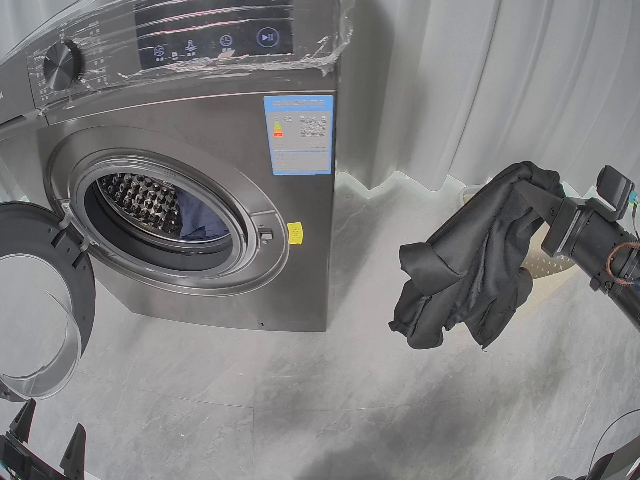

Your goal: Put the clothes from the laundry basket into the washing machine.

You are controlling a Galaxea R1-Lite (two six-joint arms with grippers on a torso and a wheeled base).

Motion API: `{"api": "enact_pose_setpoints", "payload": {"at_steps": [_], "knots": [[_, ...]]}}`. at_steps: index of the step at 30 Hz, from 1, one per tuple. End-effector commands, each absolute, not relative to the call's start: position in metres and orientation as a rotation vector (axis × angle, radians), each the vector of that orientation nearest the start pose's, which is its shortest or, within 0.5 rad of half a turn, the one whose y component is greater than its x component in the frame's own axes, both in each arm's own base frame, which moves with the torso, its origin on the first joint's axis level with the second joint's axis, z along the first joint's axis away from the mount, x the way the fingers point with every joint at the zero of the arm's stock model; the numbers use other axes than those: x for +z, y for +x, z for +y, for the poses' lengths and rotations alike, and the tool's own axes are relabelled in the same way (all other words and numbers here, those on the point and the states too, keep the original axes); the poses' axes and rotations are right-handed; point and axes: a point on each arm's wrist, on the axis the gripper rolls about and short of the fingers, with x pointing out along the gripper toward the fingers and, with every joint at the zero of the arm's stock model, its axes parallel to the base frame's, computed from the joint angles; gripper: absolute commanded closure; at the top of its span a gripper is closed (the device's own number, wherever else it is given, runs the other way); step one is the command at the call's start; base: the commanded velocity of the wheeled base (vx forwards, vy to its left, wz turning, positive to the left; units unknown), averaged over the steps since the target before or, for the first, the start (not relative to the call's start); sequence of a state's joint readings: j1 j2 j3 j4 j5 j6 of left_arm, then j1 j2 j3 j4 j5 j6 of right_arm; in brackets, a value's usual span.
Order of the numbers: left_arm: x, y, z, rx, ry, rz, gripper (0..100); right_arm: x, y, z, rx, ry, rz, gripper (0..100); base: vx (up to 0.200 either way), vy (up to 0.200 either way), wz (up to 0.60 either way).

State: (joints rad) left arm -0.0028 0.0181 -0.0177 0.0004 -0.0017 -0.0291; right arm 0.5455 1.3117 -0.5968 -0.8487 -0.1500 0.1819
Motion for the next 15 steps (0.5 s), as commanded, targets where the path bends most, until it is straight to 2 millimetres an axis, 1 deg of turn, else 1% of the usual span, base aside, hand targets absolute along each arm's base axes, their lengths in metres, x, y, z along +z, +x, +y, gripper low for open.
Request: {"api": "enact_pose_setpoints", "payload": {"at_steps": [1, 2, 6, 15], "knots": [[0.076, -0.0227, 0.0, -0.003, -0.031, 0.002, 0, 0.2423, 0.1873, 0.102, 0.354, 0.222, -0.075, 100, 0.0, 0.0, 0.0], [0.076, -0.0227, 0.0, -0.003, -0.031, 0.002, 0, 0.2419, 0.1907, 0.1001, 0.334, 0.228, -0.073, 100, 0.0, 0.0, 0.0], [0.076, -0.0227, 0.0, -0.003, -0.029, 0.002, 0, 0.2426, 0.1929, 0.0963, 0.313, 0.229, -0.074, 100, 0.0, 0.0, 0.0], [0.076, -0.0227, 0.0, -0.003, -0.031, 0.002, 0, 0.2402, 0.1945, 0.0961, 0.307, 0.226, -0.064, 100, -0.2, 0.0, 0.0]]}}
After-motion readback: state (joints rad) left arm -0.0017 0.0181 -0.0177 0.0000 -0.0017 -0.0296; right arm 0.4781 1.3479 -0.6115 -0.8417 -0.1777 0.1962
